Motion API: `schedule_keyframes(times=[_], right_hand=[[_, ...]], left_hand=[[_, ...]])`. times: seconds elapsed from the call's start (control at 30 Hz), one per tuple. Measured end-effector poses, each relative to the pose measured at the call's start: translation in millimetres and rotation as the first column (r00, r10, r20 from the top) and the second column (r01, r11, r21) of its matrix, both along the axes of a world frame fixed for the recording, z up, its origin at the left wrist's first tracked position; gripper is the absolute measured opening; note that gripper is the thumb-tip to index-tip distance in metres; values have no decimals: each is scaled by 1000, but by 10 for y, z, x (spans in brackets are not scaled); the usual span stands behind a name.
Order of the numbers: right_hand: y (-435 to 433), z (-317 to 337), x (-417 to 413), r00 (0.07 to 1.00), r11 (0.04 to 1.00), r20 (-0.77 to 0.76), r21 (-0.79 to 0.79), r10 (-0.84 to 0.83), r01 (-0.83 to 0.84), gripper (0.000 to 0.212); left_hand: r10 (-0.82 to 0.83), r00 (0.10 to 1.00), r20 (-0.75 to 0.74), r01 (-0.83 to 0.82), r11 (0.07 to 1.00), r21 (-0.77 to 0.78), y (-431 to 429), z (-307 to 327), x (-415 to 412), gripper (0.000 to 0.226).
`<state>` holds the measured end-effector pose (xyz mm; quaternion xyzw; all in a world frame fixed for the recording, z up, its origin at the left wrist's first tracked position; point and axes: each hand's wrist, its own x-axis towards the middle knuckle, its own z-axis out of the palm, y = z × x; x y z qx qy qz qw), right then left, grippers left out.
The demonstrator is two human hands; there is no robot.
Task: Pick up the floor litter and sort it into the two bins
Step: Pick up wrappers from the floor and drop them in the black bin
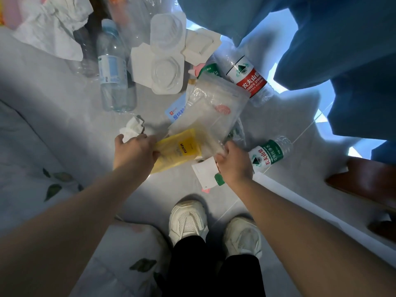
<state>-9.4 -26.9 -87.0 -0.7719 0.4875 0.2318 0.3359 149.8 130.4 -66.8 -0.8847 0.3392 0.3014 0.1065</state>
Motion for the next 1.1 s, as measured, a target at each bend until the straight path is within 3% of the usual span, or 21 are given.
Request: schedule_keyframes(times=[0.13, 0.23, 0.47, 0.63, 0.73, 0.93, 1.1], right_hand=[[-37, 84, -48, 999, 999, 34, 54, -4, 2, 16], [-88, 208, -41, 997, 997, 59, 67, -48, 44, 5], [-263, 1041, -21, 978, 979, 112, 129, -175, 160, 38], [-404, 2013, -30, 968, 979, 172, 121, -184, 165, 12], [-471, 2561, -91, 947, 967, 208, 121, -246, 224, 16], [-478, 3446, -451, 790, 840, 287, 185, -542, 510, 11], [-382, 3782, -1042, 610, 671, 283, 246, -740, 699, 17]], left_hand=[[5, 1000, -21, -5, 1000, 15, 103, 117, 1, 11], [25, 999, -26, -25, 1000, 3, 133, 262, -4, 11], [142, 988, -54, -146, 987, -65, 15, 1062, 3, 18], [262, 958, -117, -278, 948, -154, -166, 1926, -57, 25], [317, 934, -162, -346, 918, -197, -340, 2422, -97, 21], [340, 880, -330, -428, 869, -246, -673, 3230, -325, 28], [232, 898, -375, -345, 899, -271, -889, 3662, -768, 26]])
